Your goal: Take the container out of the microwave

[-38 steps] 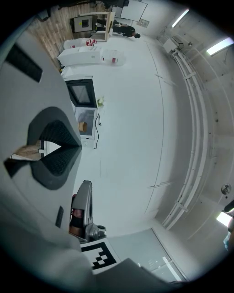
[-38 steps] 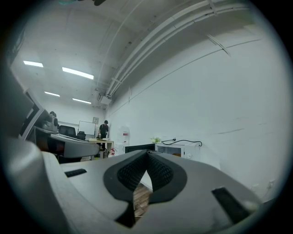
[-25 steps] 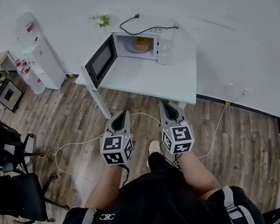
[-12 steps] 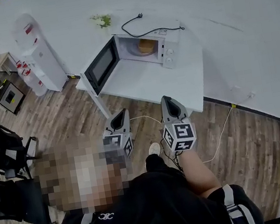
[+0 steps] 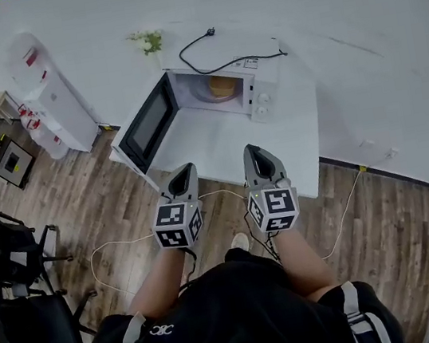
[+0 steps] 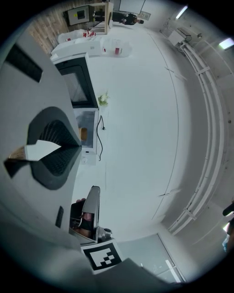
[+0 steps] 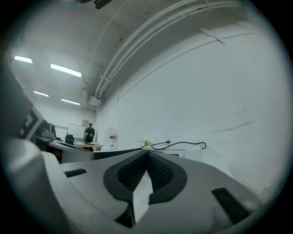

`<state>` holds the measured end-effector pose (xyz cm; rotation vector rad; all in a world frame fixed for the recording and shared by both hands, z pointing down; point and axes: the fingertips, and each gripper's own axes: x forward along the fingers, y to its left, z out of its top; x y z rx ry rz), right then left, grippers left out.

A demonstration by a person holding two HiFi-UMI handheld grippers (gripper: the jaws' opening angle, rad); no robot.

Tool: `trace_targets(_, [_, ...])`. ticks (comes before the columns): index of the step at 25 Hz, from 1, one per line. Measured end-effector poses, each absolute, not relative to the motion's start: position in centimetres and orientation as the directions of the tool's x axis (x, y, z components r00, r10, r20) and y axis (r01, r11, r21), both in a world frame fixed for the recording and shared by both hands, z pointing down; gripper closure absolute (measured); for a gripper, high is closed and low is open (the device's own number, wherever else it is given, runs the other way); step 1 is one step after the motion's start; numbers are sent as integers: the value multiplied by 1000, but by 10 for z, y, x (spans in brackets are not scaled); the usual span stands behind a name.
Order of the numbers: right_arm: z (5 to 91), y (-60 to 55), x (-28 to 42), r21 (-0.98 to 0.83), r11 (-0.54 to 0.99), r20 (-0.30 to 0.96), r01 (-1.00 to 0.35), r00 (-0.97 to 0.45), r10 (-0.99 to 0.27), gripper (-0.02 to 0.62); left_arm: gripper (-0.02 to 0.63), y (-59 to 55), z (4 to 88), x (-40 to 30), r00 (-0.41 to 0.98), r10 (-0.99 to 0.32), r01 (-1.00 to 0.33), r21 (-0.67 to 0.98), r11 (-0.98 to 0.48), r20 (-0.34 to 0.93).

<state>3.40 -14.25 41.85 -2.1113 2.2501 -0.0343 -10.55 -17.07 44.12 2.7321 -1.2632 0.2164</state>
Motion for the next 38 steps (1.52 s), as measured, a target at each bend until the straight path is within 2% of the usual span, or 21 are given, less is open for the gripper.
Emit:
trace_targets(9, [413, -246, 80, -73, 75, -14, -994, -75, -997, 591, 592, -284, 440, -51, 653, -731, -750, 33, -661, 196])
trace_targets(24, [441, -325, 143, -120, 72, 53, -990, -78, -996, 591, 592, -397, 468, 13, 615, -742, -704, -238, -669, 267])
trace_targets(31, [460, -319, 173, -129, 1, 91, -992, -13, -996, 591, 592, -429, 497, 45, 618, -721, -593, -417, -689, 313])
trace_targets(38, [465, -323, 203, -142, -103, 112, -985, 87, -990, 591, 592, -455, 521, 85, 642, -687, -349, -669, -657, 340])
